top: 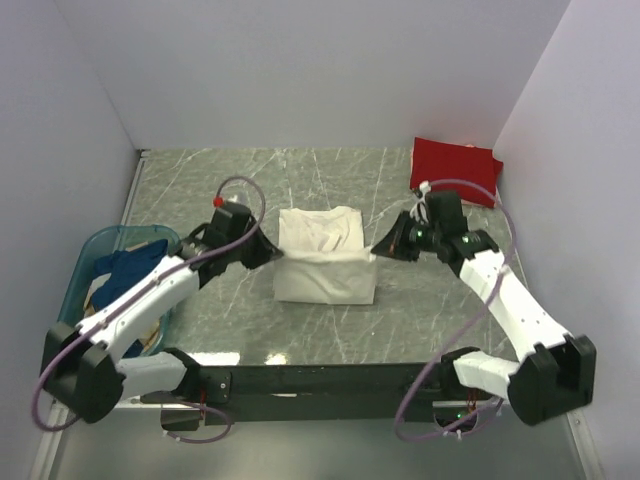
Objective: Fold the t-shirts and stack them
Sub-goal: Fold the tshirt
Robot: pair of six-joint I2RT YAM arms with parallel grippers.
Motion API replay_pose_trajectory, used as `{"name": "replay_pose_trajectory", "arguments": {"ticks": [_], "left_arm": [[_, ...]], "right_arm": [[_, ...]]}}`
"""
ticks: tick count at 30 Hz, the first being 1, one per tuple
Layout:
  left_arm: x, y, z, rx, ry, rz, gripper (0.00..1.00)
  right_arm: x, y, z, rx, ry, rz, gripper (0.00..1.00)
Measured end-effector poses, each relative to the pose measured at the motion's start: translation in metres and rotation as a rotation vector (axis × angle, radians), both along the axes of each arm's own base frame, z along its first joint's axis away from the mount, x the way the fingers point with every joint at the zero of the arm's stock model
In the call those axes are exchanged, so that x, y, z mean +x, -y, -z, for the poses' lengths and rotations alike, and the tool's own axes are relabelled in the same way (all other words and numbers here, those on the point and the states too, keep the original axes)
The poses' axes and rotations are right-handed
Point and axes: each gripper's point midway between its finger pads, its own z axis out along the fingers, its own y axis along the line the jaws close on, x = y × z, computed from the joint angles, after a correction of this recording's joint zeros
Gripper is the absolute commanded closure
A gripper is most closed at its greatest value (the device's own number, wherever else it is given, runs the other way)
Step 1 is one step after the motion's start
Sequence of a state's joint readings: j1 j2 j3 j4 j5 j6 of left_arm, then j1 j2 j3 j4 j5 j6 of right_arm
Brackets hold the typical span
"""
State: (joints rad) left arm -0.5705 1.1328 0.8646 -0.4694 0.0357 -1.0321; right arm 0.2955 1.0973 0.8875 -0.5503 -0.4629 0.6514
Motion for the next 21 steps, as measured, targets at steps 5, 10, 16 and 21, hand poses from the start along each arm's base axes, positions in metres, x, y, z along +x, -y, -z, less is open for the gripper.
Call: {"name": "replay_pose_trajectory", "arguments": {"ticks": [5,10,16,21], "left_arm": [[0.056,0.006,-0.009,-0.015,0.016,-0.016,1.0],[0.11,0.012,0.001,-0.038,0.007,-0.031,1.0],[0.165,0.001,0.047,-0.042,-0.069,-0.067,1.0],[0.205,-0.007,0.081,-0.056,-0.115,-0.075,0.74]], "right_arm": [[0.059,-0.001,-0.013,0.016,0.028,0.023,1.0],[0.117,0.001,0.004,0.03,-0.004,0.057,1.0],[0.185,-0.004,0.044,0.05,-0.086,0.065,1.0],[0.239,-0.012,0.073,0.052,-0.111,0.064,0.74]]}}
